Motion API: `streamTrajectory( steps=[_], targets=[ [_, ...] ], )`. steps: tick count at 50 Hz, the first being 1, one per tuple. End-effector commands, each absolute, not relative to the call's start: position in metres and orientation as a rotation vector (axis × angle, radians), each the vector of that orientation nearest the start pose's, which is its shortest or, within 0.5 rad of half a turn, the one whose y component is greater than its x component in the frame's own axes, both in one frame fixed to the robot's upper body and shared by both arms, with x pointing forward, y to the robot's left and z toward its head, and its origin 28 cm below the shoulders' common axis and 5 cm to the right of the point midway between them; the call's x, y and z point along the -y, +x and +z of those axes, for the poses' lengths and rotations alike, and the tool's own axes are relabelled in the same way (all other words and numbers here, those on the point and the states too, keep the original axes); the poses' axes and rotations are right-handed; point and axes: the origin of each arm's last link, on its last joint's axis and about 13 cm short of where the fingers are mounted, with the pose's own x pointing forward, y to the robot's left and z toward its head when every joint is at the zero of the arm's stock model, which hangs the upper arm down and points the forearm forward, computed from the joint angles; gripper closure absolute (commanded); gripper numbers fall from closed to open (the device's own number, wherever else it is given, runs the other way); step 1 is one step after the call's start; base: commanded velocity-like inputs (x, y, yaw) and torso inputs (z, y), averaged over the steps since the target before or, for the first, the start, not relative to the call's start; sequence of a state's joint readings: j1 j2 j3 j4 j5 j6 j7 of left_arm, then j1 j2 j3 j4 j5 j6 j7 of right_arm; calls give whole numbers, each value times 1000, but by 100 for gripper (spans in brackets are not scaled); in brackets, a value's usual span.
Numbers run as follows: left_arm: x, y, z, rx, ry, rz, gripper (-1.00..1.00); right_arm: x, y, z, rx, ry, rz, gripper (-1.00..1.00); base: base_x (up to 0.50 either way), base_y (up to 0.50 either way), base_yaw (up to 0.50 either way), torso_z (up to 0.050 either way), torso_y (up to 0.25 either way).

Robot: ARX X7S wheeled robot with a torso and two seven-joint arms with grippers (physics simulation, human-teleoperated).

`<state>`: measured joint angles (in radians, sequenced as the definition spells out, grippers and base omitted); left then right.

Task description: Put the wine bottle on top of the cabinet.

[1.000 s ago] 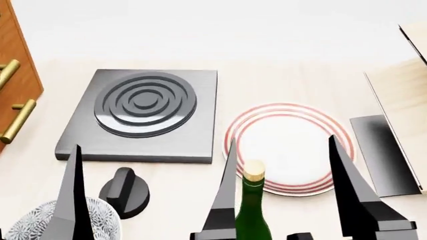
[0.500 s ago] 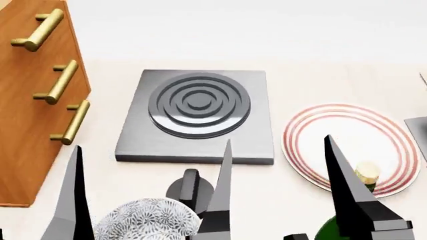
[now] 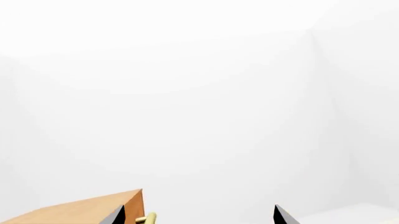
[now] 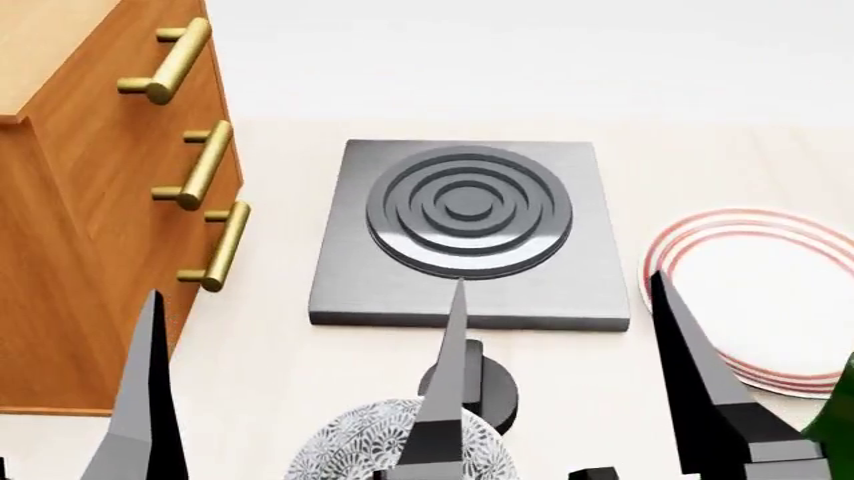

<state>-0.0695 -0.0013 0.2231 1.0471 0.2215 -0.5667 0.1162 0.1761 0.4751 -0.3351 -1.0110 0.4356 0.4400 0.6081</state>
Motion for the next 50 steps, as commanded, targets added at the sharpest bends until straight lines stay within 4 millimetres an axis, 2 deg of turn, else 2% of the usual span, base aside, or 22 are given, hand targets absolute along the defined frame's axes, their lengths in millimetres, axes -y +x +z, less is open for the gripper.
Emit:
streamTrajectory(
  steps=[1, 8, 13, 27, 39, 50],
  targets=[
    [-183, 158, 190, 554, 136, -169, -100, 79, 156, 189, 506, 62, 109, -100, 0, 0, 0, 0, 0],
    [-183, 158, 190, 554, 137, -166, -100, 82, 159, 189, 505, 49, 88, -100, 0, 0, 0, 0, 0],
    [-181, 157, 189, 553, 138, -175, -100, 93, 163, 185, 493, 21, 31, -100, 0, 0, 0, 0, 0],
    [-179, 158, 190, 553, 137, -183, -100, 127, 165, 200, 519, 0, -126, -100, 0, 0, 0, 0, 0],
    [-179, 158, 190, 558, 135, -186, -100, 140, 166, 203, 515, -45, -166, -100, 0, 0, 0, 0, 0],
    [-180, 158, 191, 564, 132, -183, -100, 150, 171, 215, 529, -79, -206, -100, 0, 0, 0, 0, 0]
  ],
)
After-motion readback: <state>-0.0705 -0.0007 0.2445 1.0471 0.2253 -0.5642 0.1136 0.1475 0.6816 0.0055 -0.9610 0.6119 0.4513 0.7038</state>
